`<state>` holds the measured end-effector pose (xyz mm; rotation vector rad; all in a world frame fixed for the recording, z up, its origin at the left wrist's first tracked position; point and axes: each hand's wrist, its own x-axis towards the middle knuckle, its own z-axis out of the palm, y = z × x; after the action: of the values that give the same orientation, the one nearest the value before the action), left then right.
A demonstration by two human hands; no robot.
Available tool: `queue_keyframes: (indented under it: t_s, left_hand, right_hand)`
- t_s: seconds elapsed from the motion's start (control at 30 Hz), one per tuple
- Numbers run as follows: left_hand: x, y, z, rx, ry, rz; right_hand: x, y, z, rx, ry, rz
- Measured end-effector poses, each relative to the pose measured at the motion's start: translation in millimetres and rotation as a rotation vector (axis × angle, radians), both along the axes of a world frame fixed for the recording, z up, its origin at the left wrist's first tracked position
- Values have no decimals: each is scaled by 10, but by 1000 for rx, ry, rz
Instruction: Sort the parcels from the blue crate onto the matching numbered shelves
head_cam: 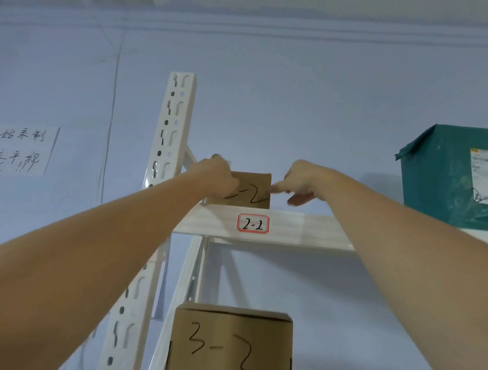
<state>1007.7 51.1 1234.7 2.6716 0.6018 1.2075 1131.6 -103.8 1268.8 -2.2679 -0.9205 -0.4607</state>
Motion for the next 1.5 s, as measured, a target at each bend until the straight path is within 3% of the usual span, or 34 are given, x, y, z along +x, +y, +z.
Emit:
queue_keyframes:
  t_s: [0.1, 0.2, 0.27, 0.37, 0.43, 0.63, 0.8, 1.33, 1.5]
  left_hand:
    - [-249, -186, -198, 98, -16, -55]
    - [-529, -320, -489, 78, -23, -148]
    - [-738, -388, -731, 74, 1, -197]
    - [-1034, -435, -1098, 335, 103, -64]
    - [-1217, -532, -1357, 421, 156, 7]
    - [-1758, -874, -2224, 130, 415, 67]
    - [-2278, -1194, -2929, 41, 608, 106]
    - [-4278, -2043, -4159, -117, 770, 68]
    - [-5028, -2165, -4340, -179, 794, 121]
  right_hand:
    - [-213, -329, -121, 84, -203, 30]
    - [-541, -578, -421, 135, -366, 178]
    - [-770, -691, -690, 58, -455, 271]
    - [-1039, -819, -1148, -92, -524, 361]
    - [-1210, -924, -1459, -168, -506, 416]
    - [-1486, -1063, -2382, -427, -314, 448]
    - [-1934, -1224, -3043, -539, -174, 521]
    - [-3737, -1960, -4373, -714, 19, 546]
    - [-4454, -2139, -4563, -788, -10, 618]
